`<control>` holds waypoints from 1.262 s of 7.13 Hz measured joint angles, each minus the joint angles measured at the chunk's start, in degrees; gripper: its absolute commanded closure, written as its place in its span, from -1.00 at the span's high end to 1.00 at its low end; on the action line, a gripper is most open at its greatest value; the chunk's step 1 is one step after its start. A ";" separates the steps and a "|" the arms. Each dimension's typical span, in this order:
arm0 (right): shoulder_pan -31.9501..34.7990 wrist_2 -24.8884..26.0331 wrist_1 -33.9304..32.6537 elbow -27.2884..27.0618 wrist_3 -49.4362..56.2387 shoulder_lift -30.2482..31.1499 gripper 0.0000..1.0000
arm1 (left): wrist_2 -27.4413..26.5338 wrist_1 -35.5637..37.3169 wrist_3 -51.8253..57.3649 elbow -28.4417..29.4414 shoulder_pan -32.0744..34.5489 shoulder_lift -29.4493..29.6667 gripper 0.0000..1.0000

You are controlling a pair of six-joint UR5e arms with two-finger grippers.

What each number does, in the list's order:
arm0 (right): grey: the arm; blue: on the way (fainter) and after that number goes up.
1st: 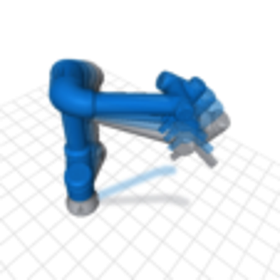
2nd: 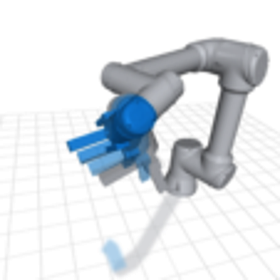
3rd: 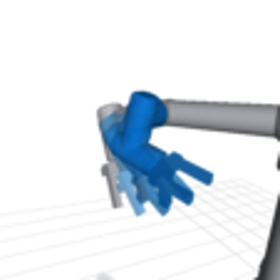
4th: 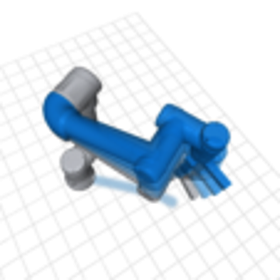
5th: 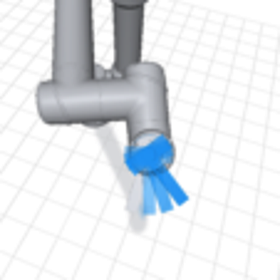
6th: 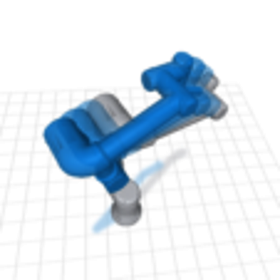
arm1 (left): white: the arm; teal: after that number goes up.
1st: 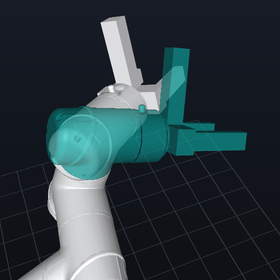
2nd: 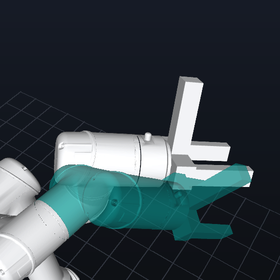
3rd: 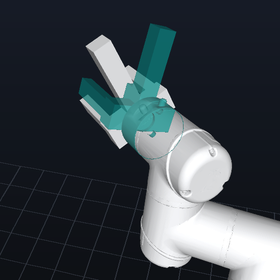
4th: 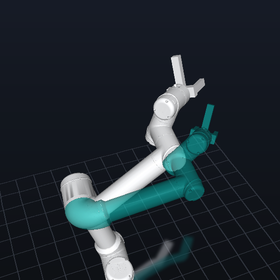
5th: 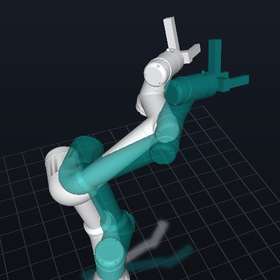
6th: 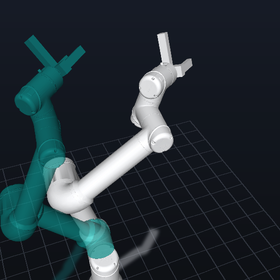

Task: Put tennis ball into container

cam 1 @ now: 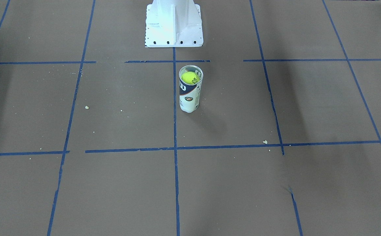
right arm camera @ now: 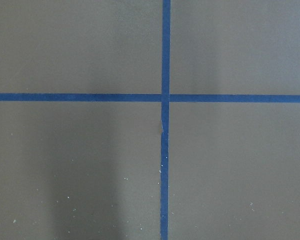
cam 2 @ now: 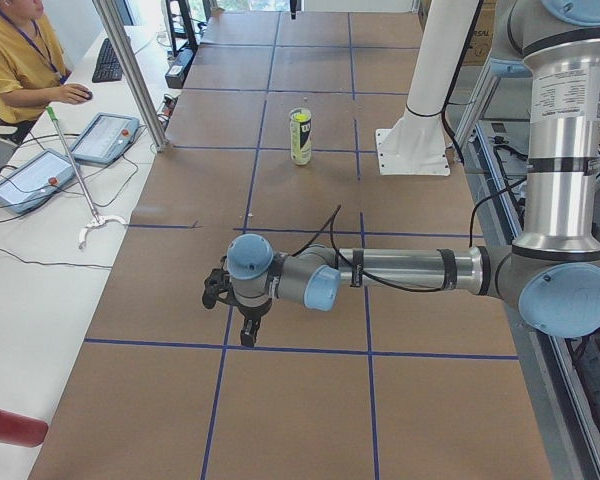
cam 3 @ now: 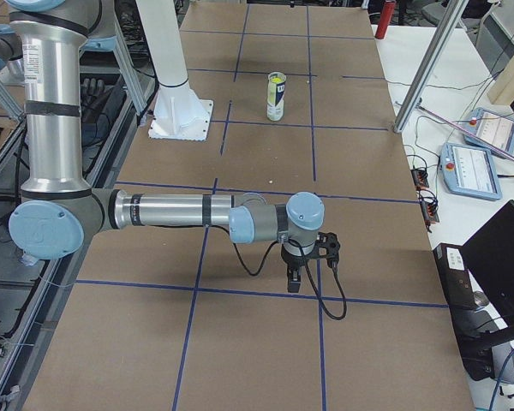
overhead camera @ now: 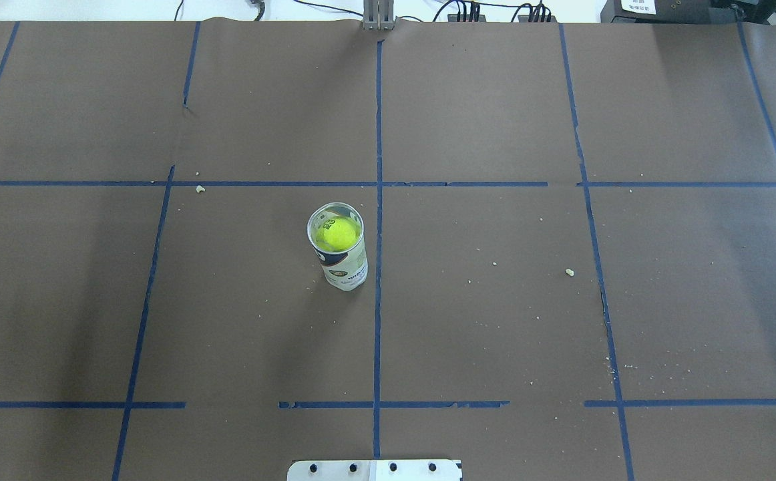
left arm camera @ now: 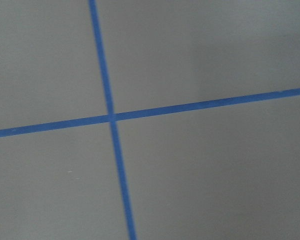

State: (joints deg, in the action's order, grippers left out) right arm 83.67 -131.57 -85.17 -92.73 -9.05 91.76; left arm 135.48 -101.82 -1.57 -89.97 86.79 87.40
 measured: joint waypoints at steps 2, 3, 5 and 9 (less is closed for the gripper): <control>0.00 0.00 0.00 0.00 0.00 0.00 1.00 | -0.20 9.72 8.01 0.57 4.41 1.92 1.00; 0.00 0.00 0.00 0.00 0.00 0.00 1.00 | -0.24 12.83 9.56 0.69 5.45 3.03 1.00; 0.00 0.00 0.00 0.00 0.00 0.00 1.00 | -0.07 16.68 10.13 0.74 6.13 4.64 1.00; 0.00 0.00 0.00 0.00 0.00 0.00 1.00 | 0.17 16.63 9.99 -0.23 6.24 3.55 1.00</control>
State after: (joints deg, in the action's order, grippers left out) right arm 83.67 -131.57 -85.17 -92.72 -9.06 91.76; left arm 135.65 -85.19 8.41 -90.20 93.03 90.95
